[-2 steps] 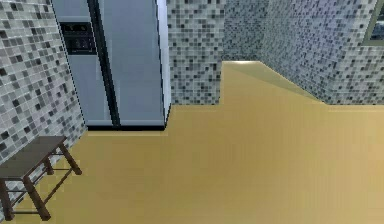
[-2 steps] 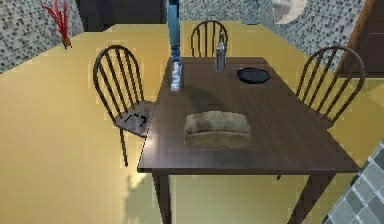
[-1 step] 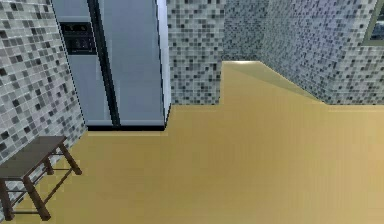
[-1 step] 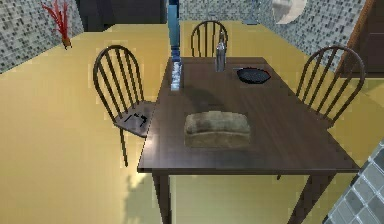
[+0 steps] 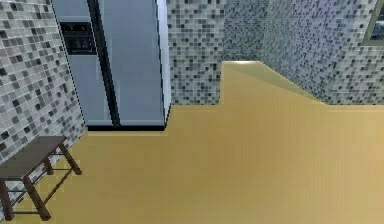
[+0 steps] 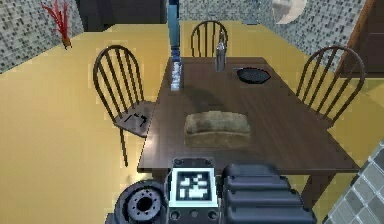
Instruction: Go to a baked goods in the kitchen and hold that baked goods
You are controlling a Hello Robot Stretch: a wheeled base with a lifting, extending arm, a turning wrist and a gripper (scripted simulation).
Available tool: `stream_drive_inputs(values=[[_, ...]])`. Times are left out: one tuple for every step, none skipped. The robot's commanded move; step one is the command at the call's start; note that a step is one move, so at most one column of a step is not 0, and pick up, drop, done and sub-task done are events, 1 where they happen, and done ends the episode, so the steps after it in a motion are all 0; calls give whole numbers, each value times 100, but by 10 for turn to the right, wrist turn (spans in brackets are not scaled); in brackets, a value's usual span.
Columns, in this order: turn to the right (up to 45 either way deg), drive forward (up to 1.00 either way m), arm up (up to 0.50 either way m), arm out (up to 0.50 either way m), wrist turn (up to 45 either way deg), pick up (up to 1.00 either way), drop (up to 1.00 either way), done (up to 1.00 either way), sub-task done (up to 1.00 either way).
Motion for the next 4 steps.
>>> stream_drive_inputs(values=[[0, 0, 0, 40, 0, 0, 0, 0, 0], [0, 0, 0, 0, 450, 0, 0, 0, 0], [0, 0, 0, 0, 450, 0, 0, 0, 0], [0, 0, 0, 2, 0, 0, 0, 0, 0]])
